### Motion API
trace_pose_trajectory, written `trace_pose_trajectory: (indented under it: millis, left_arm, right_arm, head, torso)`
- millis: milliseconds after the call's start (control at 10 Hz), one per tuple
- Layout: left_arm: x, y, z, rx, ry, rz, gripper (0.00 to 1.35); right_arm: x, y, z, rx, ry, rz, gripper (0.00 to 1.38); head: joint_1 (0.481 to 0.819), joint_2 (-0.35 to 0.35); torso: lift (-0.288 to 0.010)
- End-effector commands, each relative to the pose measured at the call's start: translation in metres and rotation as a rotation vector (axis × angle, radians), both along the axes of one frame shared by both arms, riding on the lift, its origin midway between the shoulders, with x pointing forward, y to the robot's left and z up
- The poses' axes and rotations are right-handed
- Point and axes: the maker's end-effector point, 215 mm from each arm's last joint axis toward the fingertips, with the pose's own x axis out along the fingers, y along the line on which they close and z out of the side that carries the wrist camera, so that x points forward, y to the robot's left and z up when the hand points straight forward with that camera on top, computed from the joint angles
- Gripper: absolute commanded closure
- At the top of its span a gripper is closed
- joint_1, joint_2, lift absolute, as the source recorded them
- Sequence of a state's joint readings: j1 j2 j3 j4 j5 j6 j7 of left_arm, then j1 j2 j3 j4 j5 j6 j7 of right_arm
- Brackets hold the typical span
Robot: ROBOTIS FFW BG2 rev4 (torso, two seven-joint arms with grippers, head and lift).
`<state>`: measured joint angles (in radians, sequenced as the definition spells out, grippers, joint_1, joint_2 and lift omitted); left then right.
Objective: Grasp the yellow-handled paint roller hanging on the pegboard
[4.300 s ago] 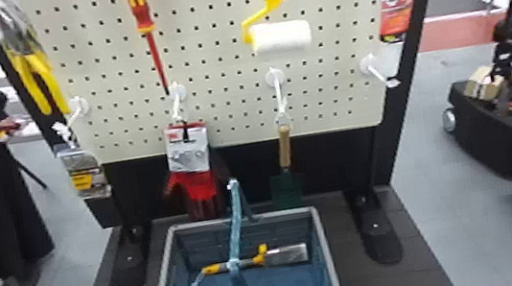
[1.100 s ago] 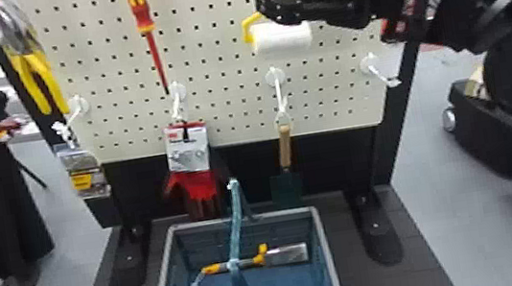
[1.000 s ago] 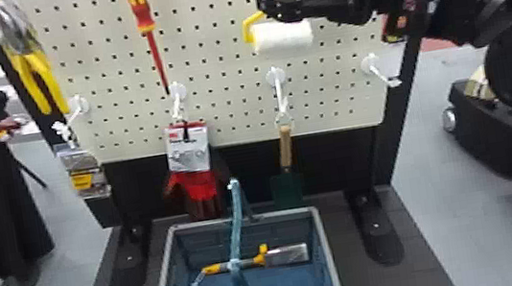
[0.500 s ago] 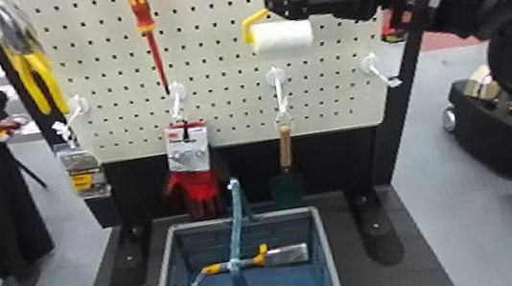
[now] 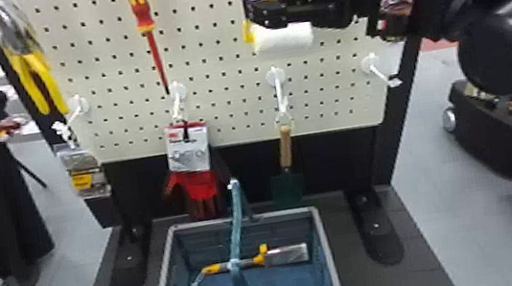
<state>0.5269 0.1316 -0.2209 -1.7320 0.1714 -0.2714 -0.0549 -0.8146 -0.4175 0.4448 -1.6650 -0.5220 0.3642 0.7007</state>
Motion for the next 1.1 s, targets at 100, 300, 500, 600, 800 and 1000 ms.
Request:
trace_pose_trajectory:
  millis: [100, 300, 500, 600, 800, 1000]
  left_arm:
    - [-0.002, 0.001, -0.004, -0.001, 0.006, 0.002, 0.15]
    - [-0.005, 0.003, -0.004, -0.003, 0.007, 0.005, 0.15]
    - [-0.004, 0.002, -0.003, -0.004, 0.003, 0.004, 0.15]
    - [-0.004, 0.002, -0.003, -0.005, 0.002, 0.004, 0.15]
    - [-0.005, 0.003, -0.004, -0.005, 0.004, 0.004, 0.15]
    - [-0.005, 0.003, -0.004, -0.005, 0.004, 0.004, 0.15]
  right_arm:
    - [0.002, 0.001, 0.003, 0.000, -0.017, 0.000, 1.04]
    - [0.001, 0.000, 0.000, 0.001, -0.016, -0.002, 1.29]
    - [0.000, 0.002, -0.002, 0.001, -0.017, -0.001, 1.29]
    - [0.000, 0.002, -0.004, 0.002, -0.014, -0.001, 1.29]
    - [0.001, 0.000, -0.006, 0.008, -0.009, -0.005, 1.29]
    - [0.001, 0.000, -0.010, 0.008, -0.002, -0.004, 1.29]
  head:
    - [0.549, 0.000]
    - [0.549, 0.000]
    - [0.549, 0.000]
    - [0.549, 0.000]
    - [0.549, 0.000]
    - [0.549, 0.000]
  torso:
    - [-0.100]
    - [-0.100]
    - [-0.100]
    - [-0.100]
    - [-0.100]
    - [-0.100]
